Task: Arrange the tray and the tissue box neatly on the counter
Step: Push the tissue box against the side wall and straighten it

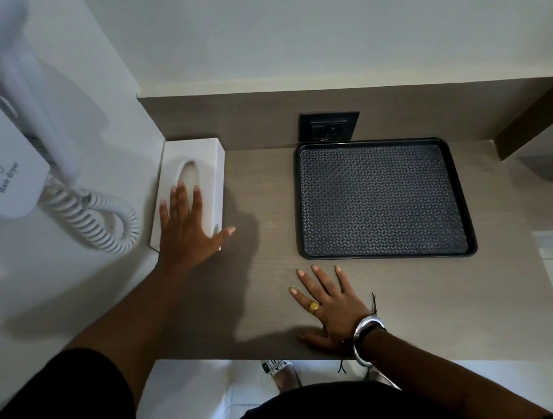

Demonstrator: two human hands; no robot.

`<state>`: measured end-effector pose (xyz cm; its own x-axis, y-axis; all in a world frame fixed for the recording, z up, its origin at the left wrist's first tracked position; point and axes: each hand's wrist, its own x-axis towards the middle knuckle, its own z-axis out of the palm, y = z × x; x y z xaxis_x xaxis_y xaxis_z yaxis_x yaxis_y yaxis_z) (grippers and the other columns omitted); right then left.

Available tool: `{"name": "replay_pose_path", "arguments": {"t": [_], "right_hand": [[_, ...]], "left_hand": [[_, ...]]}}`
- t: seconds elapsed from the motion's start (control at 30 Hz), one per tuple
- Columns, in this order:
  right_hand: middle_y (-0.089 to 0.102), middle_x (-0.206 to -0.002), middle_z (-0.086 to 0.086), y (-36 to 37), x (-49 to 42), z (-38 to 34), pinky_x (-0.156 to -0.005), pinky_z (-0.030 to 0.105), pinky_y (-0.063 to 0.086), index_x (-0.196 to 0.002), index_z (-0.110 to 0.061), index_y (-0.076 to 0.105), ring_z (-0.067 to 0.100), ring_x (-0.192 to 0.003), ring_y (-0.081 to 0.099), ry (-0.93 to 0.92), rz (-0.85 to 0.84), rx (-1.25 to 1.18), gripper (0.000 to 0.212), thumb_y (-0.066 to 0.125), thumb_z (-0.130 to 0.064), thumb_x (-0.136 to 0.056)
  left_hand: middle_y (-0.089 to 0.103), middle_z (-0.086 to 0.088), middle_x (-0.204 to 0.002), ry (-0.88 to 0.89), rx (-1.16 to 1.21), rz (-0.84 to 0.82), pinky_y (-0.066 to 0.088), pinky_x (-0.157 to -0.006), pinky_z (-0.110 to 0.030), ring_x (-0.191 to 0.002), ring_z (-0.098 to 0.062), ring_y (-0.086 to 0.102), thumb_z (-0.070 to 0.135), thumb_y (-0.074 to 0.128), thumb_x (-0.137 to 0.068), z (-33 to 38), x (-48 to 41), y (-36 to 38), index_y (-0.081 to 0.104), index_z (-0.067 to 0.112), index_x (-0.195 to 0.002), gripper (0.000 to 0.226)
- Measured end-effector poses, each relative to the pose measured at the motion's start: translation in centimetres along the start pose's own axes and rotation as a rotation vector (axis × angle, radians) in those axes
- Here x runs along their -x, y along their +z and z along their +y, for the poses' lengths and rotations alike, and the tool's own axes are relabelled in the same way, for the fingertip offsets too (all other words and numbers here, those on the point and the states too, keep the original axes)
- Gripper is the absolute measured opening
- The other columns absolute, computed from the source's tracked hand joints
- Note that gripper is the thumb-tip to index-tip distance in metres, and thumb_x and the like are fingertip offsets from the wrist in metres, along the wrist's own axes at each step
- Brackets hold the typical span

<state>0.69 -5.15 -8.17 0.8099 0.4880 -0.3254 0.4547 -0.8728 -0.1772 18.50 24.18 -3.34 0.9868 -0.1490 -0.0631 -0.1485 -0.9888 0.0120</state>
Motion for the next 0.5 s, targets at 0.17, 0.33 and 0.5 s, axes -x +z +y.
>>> {"name": "replay_pose_path", "arguments": {"t": [0.17,0.33,0.5], "right_hand": [[0.029,-0.160,0.011,0.2,-0.1,0.2,-0.109,0.070,0.016,-0.152,-0.026,0.033,0.041,-0.145,0.029,-0.004,-0.005,0.012,0.087,0.039,-0.078,-0.082],[0.029,-0.161,0.011,0.1,-0.3,0.1,-0.109,0.069,0.015,-0.152,-0.027,0.033,0.041,-0.144,0.029,0.003,-0.018,0.016,0.087,0.039,-0.078,-0.082],[0.028,-0.161,0.011,0.0,0.0,0.1,-0.110,0.069,0.016,-0.153,-0.026,0.031,0.040,-0.145,0.028,-0.002,-0.021,0.026,0.085,0.035,-0.078,-0.085]], "left_hand": [[0.014,-0.020,-0.168,0.050,-0.015,0.007,0.009,-0.126,-0.055,-0.156,-0.038,0.016,0.082,0.036,-0.075,-0.9,-0.7,0.1,0.021,0.012,-0.159,0.110],[0.018,-0.021,-0.167,0.050,-0.013,0.020,0.011,-0.125,-0.055,-0.155,-0.039,0.019,0.078,0.039,-0.077,-0.9,-0.7,-0.3,0.025,0.010,-0.158,0.107],[0.016,-0.021,-0.167,0.019,-0.024,-0.010,0.011,-0.125,-0.056,-0.156,-0.038,0.016,0.084,0.030,-0.073,-0.5,-0.4,-1.0,0.022,0.009,-0.158,0.114]]}}
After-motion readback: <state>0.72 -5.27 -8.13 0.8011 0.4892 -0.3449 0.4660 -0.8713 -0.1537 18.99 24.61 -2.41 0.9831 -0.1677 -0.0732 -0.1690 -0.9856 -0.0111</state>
